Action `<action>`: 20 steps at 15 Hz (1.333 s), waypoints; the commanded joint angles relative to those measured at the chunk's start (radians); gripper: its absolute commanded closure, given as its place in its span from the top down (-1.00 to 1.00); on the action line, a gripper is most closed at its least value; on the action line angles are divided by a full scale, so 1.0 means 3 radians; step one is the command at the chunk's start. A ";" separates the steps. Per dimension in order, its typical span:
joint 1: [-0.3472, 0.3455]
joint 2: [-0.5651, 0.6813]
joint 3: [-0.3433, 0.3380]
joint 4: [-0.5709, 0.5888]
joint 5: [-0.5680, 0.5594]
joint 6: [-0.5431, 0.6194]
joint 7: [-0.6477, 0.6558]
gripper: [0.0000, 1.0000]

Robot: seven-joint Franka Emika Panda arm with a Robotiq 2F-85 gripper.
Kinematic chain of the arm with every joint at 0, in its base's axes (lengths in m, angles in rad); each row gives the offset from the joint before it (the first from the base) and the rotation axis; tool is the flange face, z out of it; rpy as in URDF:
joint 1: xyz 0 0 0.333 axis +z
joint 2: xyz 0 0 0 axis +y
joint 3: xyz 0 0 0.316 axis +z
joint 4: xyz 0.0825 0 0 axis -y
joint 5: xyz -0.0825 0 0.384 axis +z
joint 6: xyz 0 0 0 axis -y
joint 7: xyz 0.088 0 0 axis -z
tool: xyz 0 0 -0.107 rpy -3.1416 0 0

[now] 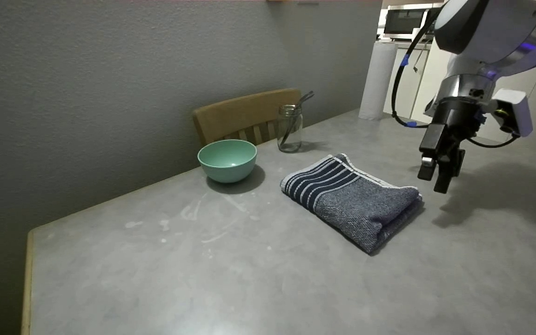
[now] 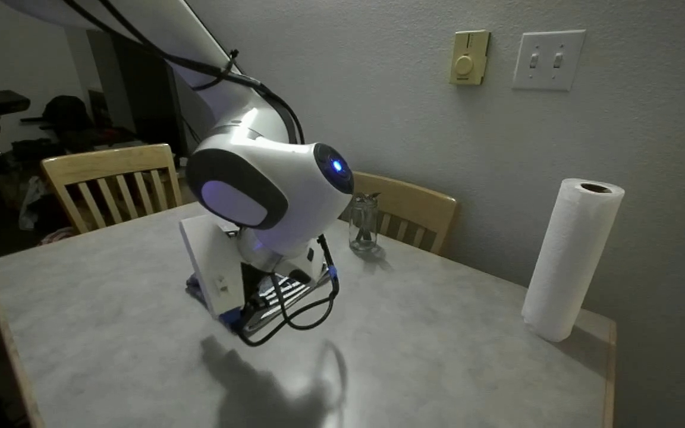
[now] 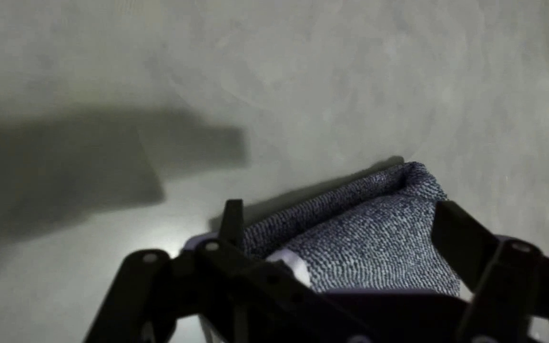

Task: Unfold the towel once

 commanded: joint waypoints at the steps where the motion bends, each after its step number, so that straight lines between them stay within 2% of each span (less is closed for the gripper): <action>1: -0.0202 0.0190 0.0107 0.0166 0.0121 -0.0178 0.0233 1.00; 6: -0.0324 0.0437 0.0215 0.0310 0.0479 -0.0251 0.0280 1.00; 11: -0.0321 0.0575 0.0242 0.0426 0.0720 -0.0258 0.0247 1.00; 16: -0.0312 0.0624 0.0233 0.0501 0.0805 -0.0283 0.0234 1.00; 20: -0.0325 0.0629 0.0239 0.0559 0.0788 -0.0451 0.0244 1.00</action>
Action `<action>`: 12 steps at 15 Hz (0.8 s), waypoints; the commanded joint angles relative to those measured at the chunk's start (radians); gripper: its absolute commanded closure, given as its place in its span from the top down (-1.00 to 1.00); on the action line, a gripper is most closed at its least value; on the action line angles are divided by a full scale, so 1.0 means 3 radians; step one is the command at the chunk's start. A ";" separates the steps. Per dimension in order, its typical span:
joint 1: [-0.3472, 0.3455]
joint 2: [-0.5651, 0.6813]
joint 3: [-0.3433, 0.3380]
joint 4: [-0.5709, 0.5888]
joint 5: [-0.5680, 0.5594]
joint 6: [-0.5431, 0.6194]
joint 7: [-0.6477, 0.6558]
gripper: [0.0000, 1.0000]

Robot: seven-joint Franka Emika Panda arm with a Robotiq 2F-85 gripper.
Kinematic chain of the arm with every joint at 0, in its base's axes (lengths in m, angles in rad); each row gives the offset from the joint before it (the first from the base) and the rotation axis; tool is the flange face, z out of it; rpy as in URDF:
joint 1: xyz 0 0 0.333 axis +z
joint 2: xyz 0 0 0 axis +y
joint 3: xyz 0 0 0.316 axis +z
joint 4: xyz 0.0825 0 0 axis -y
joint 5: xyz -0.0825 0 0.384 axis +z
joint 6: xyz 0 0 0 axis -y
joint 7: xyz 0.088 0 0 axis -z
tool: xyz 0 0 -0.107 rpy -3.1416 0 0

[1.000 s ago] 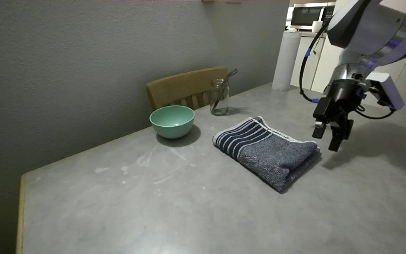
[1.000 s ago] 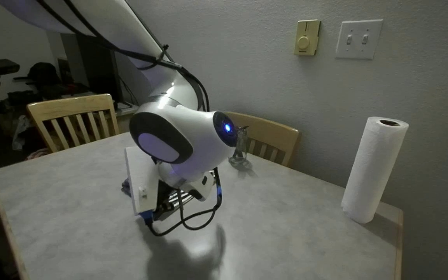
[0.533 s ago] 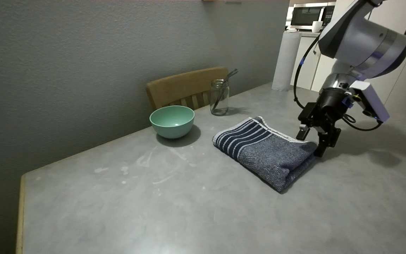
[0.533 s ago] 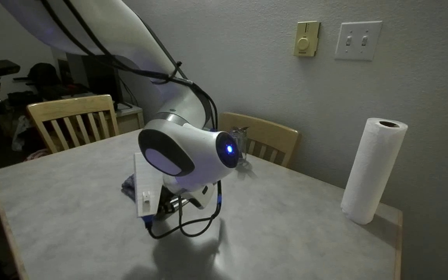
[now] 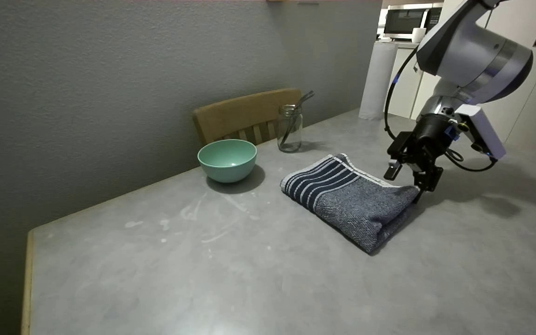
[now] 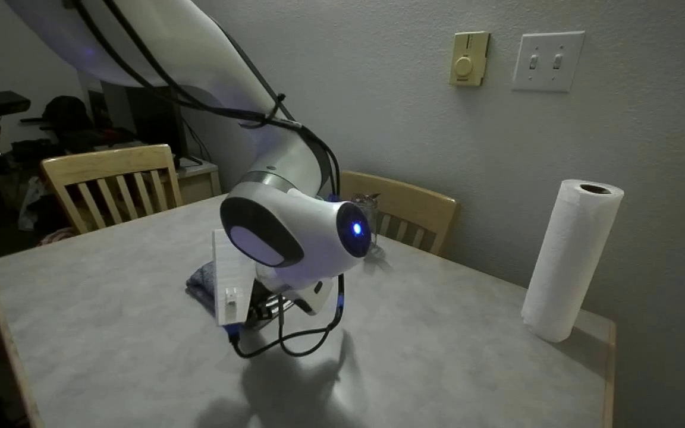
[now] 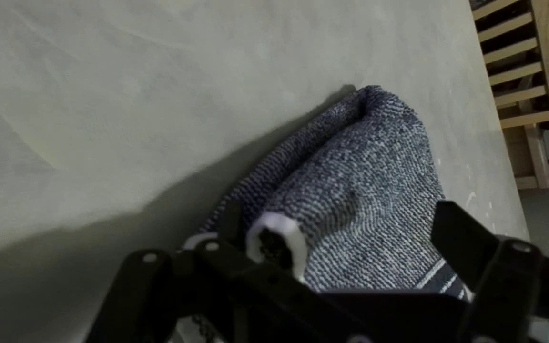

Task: Unfold the towel once

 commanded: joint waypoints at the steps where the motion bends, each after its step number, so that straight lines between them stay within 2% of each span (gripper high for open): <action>1: -0.0088 0.0054 0.0045 0.0123 0.0042 -0.0260 -0.0009 1.00; 5: -0.0081 0.0041 0.0030 0.0174 0.0034 -0.0472 -0.0023 1.00; 12: -0.0119 0.0085 0.0009 0.0261 0.0050 -0.0595 -0.0089 1.00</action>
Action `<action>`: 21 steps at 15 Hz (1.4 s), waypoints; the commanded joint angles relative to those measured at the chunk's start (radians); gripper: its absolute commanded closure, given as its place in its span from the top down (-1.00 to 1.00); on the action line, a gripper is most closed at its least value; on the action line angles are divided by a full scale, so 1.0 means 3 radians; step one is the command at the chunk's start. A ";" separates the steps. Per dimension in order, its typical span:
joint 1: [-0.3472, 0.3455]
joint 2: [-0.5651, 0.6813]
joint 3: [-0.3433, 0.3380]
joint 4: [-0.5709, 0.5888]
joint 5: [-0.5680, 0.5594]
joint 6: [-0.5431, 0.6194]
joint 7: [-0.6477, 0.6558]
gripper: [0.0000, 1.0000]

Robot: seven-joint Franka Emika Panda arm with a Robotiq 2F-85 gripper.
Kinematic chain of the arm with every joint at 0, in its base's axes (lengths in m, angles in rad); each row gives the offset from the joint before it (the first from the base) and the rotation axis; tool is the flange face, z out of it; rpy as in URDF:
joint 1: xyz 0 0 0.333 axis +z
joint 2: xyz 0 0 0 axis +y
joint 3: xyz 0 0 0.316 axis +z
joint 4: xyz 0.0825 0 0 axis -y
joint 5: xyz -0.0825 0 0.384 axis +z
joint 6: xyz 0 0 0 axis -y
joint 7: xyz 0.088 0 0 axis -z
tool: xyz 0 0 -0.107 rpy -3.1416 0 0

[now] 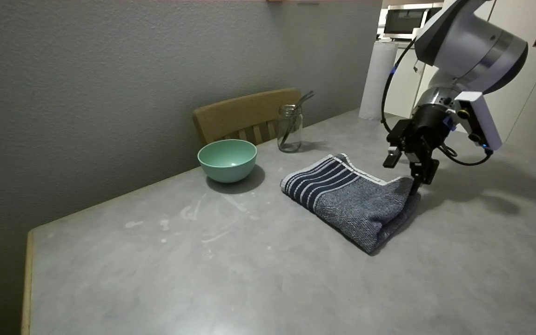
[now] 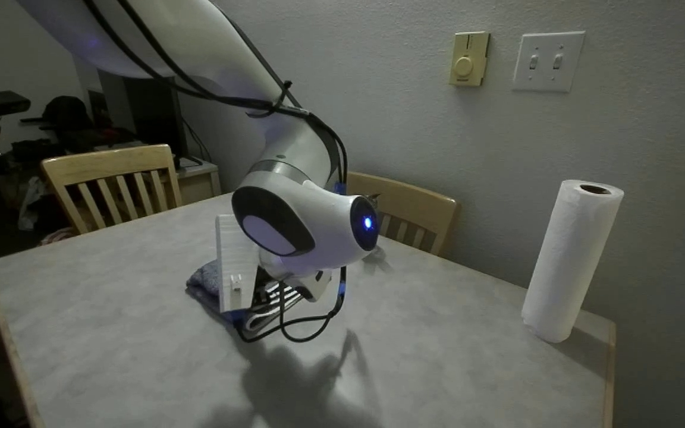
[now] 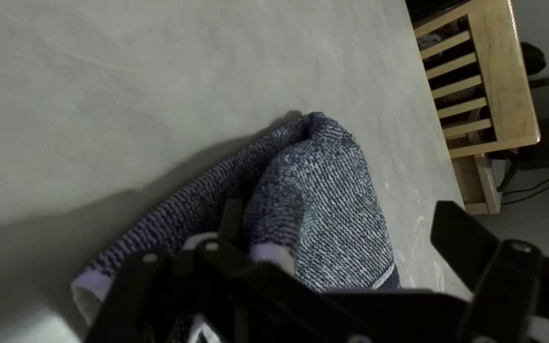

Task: Unfold the towel once

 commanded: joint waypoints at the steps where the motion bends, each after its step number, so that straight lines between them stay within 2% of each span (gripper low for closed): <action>1: -0.0105 0.0095 0.0009 0.0106 0.0051 -0.0168 -0.0083 1.00; 14: -0.0217 0.0289 -0.0004 0.0289 0.0052 -0.0401 -0.0111 1.00; 21: -0.0232 0.0399 0.0002 0.0386 0.0068 -0.0404 -0.0123 1.00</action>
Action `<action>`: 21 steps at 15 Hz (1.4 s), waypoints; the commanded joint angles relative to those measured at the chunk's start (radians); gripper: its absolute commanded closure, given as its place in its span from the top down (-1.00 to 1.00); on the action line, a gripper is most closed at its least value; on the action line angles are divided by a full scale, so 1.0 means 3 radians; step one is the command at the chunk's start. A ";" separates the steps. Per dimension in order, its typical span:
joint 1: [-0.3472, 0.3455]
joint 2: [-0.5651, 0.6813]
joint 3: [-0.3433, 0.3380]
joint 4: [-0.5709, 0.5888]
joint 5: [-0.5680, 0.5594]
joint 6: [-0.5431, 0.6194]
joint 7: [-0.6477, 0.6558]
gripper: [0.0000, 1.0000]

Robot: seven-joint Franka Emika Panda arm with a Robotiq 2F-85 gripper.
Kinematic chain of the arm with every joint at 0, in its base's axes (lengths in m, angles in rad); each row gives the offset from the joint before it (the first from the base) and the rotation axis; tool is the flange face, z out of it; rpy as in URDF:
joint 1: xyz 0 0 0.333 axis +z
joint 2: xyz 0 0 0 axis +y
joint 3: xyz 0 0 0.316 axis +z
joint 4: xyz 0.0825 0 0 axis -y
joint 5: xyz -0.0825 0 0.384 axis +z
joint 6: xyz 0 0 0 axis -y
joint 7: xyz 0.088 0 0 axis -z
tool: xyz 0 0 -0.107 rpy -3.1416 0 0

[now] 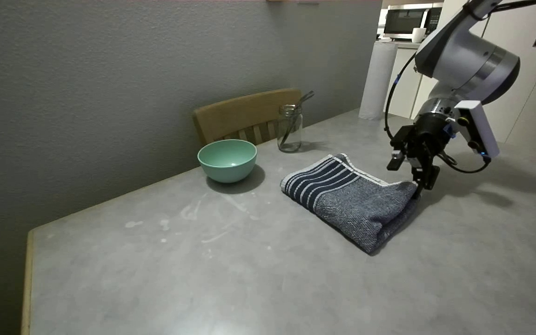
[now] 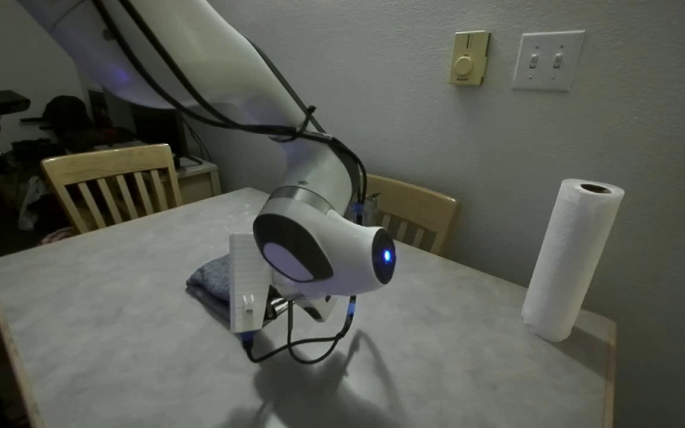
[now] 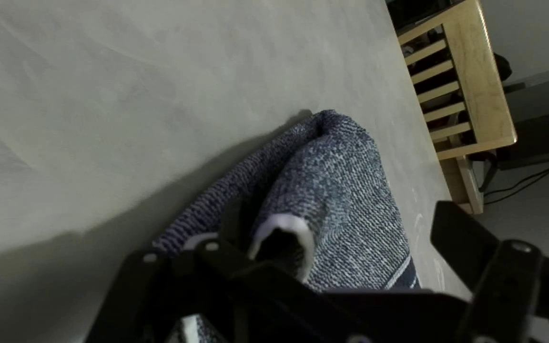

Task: Unfold the towel once

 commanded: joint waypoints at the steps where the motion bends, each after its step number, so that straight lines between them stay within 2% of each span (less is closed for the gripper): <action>1: -0.0065 0.0088 0.0015 0.0127 0.0073 -0.0073 -0.0095 1.00; 6: -0.0060 0.0074 0.0028 0.0174 0.0223 0.0060 -0.0444 1.00; 11: -0.0042 0.0096 0.0007 0.0202 0.0293 0.0032 -0.0647 1.00; 21: -0.0036 0.0119 -0.0026 0.0103 0.0309 -0.0049 -0.0305 1.00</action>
